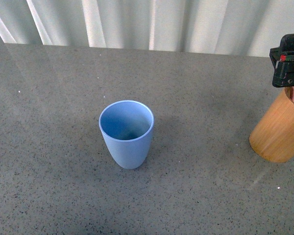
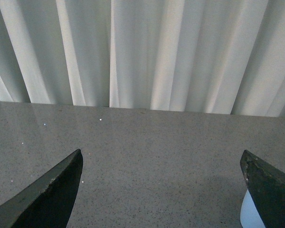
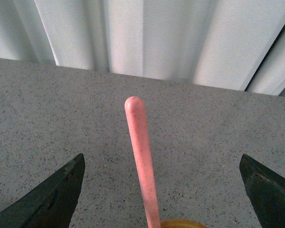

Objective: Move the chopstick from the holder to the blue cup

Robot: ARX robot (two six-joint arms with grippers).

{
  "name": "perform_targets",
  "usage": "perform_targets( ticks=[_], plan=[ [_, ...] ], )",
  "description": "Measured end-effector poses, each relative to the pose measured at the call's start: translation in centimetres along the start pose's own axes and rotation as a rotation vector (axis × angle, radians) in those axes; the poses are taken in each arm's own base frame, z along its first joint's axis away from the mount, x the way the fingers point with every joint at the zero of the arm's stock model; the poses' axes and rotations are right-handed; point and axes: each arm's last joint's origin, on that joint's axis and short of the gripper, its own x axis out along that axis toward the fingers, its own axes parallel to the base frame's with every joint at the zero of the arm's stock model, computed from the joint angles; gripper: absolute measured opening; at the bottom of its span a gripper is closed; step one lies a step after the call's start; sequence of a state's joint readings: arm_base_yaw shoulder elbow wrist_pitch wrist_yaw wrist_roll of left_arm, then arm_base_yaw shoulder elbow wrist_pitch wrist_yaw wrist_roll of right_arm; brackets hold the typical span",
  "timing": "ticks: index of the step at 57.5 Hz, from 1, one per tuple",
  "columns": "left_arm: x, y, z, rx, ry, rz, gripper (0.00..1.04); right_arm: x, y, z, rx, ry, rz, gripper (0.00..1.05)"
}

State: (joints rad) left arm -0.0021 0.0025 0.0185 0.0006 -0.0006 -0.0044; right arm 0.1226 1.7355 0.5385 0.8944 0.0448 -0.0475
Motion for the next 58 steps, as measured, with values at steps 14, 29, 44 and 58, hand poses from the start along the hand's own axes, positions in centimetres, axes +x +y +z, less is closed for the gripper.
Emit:
perform_targets(
  ticks=[14,29,44,58],
  plan=[
    [0.0,0.0,0.0,0.000,0.000,0.000,0.98,1.2,0.3,0.2,0.008,-0.009,0.005,0.95],
    [0.0,0.0,0.0,0.000,0.000,0.000,0.98,1.9,1.0,-0.1,0.017,-0.013,0.022,0.48],
    [0.0,0.0,0.0,0.000,0.000,0.000,0.98,1.8,1.2,0.0,0.014,-0.025,0.026,0.08],
    [0.0,0.0,0.0,0.000,0.000,0.000,0.98,0.7,1.2,1.2,0.010,-0.069,0.027,0.02]
  ],
)
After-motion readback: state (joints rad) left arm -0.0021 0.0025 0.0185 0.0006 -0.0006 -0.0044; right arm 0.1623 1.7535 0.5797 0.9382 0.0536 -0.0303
